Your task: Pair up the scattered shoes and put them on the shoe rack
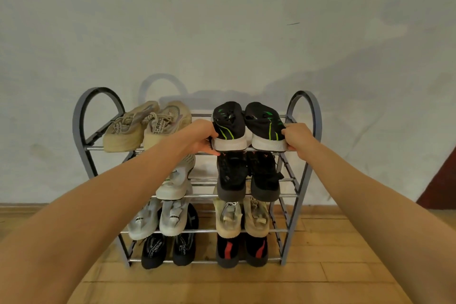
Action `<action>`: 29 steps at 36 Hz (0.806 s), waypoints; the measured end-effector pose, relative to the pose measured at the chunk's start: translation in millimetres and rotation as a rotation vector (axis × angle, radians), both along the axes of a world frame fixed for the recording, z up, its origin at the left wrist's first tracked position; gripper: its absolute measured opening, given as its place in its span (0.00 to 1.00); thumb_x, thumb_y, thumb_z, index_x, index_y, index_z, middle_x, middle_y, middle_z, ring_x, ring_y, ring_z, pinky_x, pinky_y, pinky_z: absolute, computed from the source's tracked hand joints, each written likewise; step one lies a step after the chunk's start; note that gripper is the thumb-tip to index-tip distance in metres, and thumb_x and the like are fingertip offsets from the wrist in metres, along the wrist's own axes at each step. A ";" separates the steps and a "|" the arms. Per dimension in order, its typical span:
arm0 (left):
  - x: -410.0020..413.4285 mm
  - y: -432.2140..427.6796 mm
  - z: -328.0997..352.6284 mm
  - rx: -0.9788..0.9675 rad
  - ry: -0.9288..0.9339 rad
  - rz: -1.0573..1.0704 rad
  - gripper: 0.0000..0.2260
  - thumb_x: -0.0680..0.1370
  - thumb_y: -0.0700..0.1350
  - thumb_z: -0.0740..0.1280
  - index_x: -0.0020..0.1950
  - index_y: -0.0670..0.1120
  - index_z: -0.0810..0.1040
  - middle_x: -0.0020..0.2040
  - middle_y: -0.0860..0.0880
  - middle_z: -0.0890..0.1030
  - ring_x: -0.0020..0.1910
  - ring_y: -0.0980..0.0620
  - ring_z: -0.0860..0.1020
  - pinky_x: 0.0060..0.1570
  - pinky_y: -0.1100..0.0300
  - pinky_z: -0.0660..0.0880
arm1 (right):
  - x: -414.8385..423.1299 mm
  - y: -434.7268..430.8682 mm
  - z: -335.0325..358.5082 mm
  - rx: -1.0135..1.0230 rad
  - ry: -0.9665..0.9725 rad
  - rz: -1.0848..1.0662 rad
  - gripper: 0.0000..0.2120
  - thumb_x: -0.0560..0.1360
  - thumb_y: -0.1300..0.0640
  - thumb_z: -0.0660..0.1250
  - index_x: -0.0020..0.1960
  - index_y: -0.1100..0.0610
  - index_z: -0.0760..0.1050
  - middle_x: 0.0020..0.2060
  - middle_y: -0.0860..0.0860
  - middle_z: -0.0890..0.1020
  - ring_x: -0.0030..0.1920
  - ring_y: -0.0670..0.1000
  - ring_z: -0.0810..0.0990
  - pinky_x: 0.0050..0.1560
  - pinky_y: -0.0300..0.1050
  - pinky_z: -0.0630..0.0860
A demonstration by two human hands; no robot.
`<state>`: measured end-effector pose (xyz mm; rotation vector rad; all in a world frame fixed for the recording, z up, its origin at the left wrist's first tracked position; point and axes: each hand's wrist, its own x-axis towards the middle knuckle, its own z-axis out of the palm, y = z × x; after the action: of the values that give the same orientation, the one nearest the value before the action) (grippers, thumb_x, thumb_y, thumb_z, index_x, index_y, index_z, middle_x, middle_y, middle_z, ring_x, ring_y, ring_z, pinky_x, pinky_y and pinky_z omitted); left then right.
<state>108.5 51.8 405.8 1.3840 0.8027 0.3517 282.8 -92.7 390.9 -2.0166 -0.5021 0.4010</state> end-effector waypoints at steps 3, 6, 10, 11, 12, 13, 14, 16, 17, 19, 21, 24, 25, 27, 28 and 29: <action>0.8 3.7 -4.1 -0.002 -0.010 -0.022 0.17 0.79 0.31 0.55 0.68 0.36 0.66 0.66 0.39 0.71 0.57 0.41 0.74 0.52 0.44 0.75 | 5.7 0.8 -4.4 -0.031 -0.066 -0.014 0.13 0.78 0.66 0.57 0.59 0.67 0.74 0.43 0.55 0.76 0.45 0.54 0.77 0.47 0.49 0.77; 0.3 5.2 -5.8 -0.011 -0.014 -0.003 0.16 0.79 0.31 0.56 0.67 0.36 0.67 0.67 0.39 0.71 0.59 0.40 0.74 0.52 0.43 0.75 | 6.0 0.2 -8.0 0.026 -0.103 -0.029 0.12 0.78 0.64 0.57 0.41 0.55 0.76 0.37 0.51 0.74 0.42 0.52 0.75 0.52 0.50 0.76; 4.3 -0.5 -3.6 0.060 0.007 0.010 0.09 0.80 0.32 0.55 0.58 0.36 0.71 0.61 0.40 0.72 0.61 0.38 0.74 0.44 0.44 0.79 | 0.5 -1.5 -8.7 0.051 -0.159 -0.050 0.11 0.78 0.62 0.59 0.48 0.62 0.80 0.45 0.58 0.80 0.47 0.55 0.77 0.49 0.50 0.77; 5.5 -2.8 -2.8 0.098 0.010 0.021 0.07 0.80 0.33 0.56 0.52 0.38 0.72 0.58 0.40 0.73 0.58 0.39 0.75 0.40 0.46 0.80 | -2.5 -3.3 -7.6 0.067 -0.158 -0.062 0.12 0.78 0.61 0.59 0.53 0.64 0.80 0.50 0.60 0.80 0.52 0.58 0.78 0.55 0.53 0.77; 5.7 -5.7 -2.1 0.139 0.020 0.036 0.05 0.79 0.33 0.57 0.49 0.40 0.71 0.56 0.40 0.74 0.54 0.41 0.77 0.38 0.47 0.81 | -5.7 -5.4 -6.8 0.079 -0.170 -0.074 0.13 0.79 0.61 0.59 0.57 0.64 0.79 0.54 0.60 0.80 0.55 0.59 0.78 0.59 0.53 0.76; 6.2 -6.4 -3.1 0.192 0.023 0.051 0.05 0.79 0.33 0.57 0.49 0.41 0.70 0.56 0.39 0.75 0.49 0.43 0.79 0.39 0.49 0.82 | -8.2 -7.4 -5.6 0.080 -0.185 -0.081 0.14 0.79 0.60 0.59 0.59 0.64 0.78 0.56 0.60 0.80 0.57 0.59 0.77 0.58 0.50 0.74; 5.4 -6.8 -3.9 0.234 0.022 0.068 0.05 0.78 0.34 0.58 0.48 0.42 0.70 0.57 0.38 0.76 0.46 0.44 0.80 0.39 0.50 0.82 | -9.3 -8.9 -5.7 0.078 -0.201 -0.086 0.14 0.79 0.59 0.59 0.60 0.62 0.78 0.56 0.59 0.80 0.57 0.58 0.77 0.56 0.48 0.73; 3.6 -7.5 -6.5 0.288 0.028 0.098 0.06 0.78 0.35 0.60 0.44 0.44 0.71 0.60 0.38 0.77 0.50 0.43 0.81 0.38 0.53 0.82 | -12.5 -10.6 -5.0 0.067 -0.211 -0.096 0.15 0.79 0.56 0.60 0.61 0.62 0.77 0.57 0.58 0.80 0.54 0.56 0.77 0.52 0.46 0.72; 2.3 -8.4 -7.7 0.291 0.020 0.109 0.05 0.78 0.36 0.60 0.45 0.44 0.72 0.59 0.38 0.78 0.53 0.41 0.81 0.37 0.52 0.82 | -15.1 -11.6 -3.9 0.058 -0.201 -0.094 0.15 0.79 0.56 0.60 0.60 0.63 0.77 0.57 0.59 0.80 0.52 0.55 0.77 0.51 0.47 0.72; 0.4 -13.4 -10.7 0.284 -0.015 0.134 0.05 0.78 0.36 0.61 0.53 0.39 0.74 0.55 0.41 0.77 0.56 0.39 0.78 0.37 0.50 0.81 | -18.9 -14.1 -1.8 0.028 -0.194 -0.086 0.15 0.79 0.56 0.60 0.58 0.65 0.77 0.54 0.60 0.81 0.48 0.55 0.76 0.49 0.48 0.72; -0.9 -18.6 -14.9 0.316 -0.020 0.162 0.10 0.79 0.37 0.60 0.59 0.35 0.74 0.51 0.41 0.76 0.53 0.38 0.78 0.40 0.50 0.81 | -23.8 -18.1 -0.5 -0.011 -0.200 -0.058 0.15 0.78 0.56 0.60 0.55 0.66 0.78 0.49 0.60 0.80 0.45 0.53 0.74 0.45 0.46 0.71; -2.7 -23.5 -21.5 0.360 -0.036 0.169 0.12 0.80 0.39 0.58 0.60 0.37 0.75 0.51 0.41 0.76 0.51 0.42 0.77 0.48 0.50 0.79 | -29.3 -25.2 1.7 -0.049 -0.222 -0.005 0.13 0.78 0.56 0.60 0.50 0.65 0.77 0.38 0.56 0.75 0.44 0.53 0.73 0.39 0.43 0.67; -5.2 -25.6 -22.2 0.362 -0.038 0.158 0.12 0.80 0.39 0.58 0.60 0.38 0.75 0.52 0.41 0.77 0.51 0.44 0.76 0.49 0.51 0.79 | -33.8 -28.7 4.3 -0.069 -0.225 0.006 0.11 0.78 0.56 0.60 0.47 0.63 0.76 0.35 0.54 0.73 0.44 0.53 0.72 0.38 0.43 0.67; -10.9 -28.4 -25.0 0.385 -0.032 0.125 0.12 0.80 0.40 0.58 0.60 0.40 0.75 0.53 0.42 0.77 0.51 0.47 0.75 0.50 0.53 0.77 | -41.1 -33.9 6.9 -0.073 -0.247 0.023 0.06 0.78 0.56 0.60 0.50 0.59 0.72 0.37 0.52 0.72 0.47 0.53 0.72 0.39 0.43 0.67; -13.9 -30.2 -26.9 0.429 -0.022 0.096 0.12 0.79 0.41 0.59 0.59 0.41 0.75 0.53 0.42 0.77 0.50 0.47 0.74 0.49 0.52 0.76 | -45.5 -36.3 6.1 -0.066 -0.269 0.039 0.08 0.78 0.56 0.61 0.55 0.57 0.71 0.43 0.53 0.74 0.49 0.52 0.72 0.43 0.42 0.68; -18.9 -34.5 -26.9 0.486 0.004 0.062 0.12 0.78 0.41 0.61 0.59 0.41 0.75 0.54 0.42 0.78 0.49 0.48 0.74 0.49 0.52 0.75 | -52.2 -38.7 6.0 -0.052 -0.295 0.048 0.13 0.77 0.56 0.62 0.61 0.58 0.70 0.49 0.54 0.75 0.52 0.53 0.74 0.47 0.42 0.68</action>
<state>89.6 17.3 379.0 1.8132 0.7941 0.6217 230.6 -131.4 396.9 -2.1285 -0.7284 0.1455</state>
